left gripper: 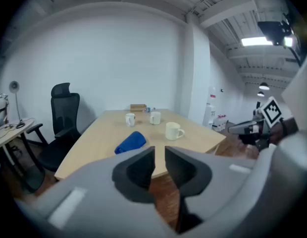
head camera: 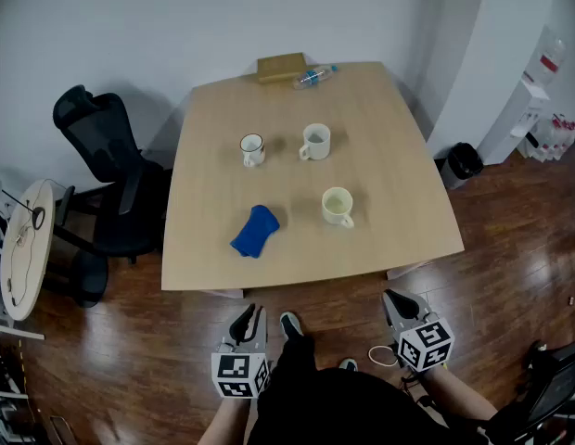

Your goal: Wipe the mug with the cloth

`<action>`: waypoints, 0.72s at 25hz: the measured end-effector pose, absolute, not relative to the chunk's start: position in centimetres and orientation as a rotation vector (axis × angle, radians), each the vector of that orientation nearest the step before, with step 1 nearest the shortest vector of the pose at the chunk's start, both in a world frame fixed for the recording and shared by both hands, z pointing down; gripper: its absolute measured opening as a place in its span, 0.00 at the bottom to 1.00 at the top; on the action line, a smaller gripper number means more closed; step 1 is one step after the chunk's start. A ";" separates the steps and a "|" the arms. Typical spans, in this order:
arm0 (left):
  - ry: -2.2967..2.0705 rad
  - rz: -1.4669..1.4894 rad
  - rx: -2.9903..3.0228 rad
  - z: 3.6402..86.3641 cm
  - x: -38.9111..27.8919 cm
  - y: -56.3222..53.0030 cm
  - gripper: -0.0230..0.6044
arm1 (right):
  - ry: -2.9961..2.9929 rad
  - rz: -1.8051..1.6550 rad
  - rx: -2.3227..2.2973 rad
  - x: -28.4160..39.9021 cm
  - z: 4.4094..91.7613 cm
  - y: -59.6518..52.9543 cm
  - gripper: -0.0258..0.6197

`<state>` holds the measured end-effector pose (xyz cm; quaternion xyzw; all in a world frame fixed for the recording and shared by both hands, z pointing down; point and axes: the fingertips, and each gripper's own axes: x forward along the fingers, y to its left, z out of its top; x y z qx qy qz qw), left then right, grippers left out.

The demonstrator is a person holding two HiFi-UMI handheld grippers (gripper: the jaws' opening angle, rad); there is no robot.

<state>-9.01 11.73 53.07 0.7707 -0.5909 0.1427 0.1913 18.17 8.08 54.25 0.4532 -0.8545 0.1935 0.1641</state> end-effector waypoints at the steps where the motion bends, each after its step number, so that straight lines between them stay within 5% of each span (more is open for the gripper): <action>1: -1.652 0.416 2.180 53.0 -10.1 10.4 0.14 | -2.433 0.550 1.284 17.0 54.3 6.9 0.05; 8: -1.535 0.494 2.258 52.8 -15.3 1.0 0.28 | -2.343 0.487 1.240 11.5 55.6 -2.6 0.21; 18: -1.510 0.559 2.182 54.0 -17.1 -3.7 0.28 | -2.123 0.568 1.179 9.6 65.6 -11.1 0.28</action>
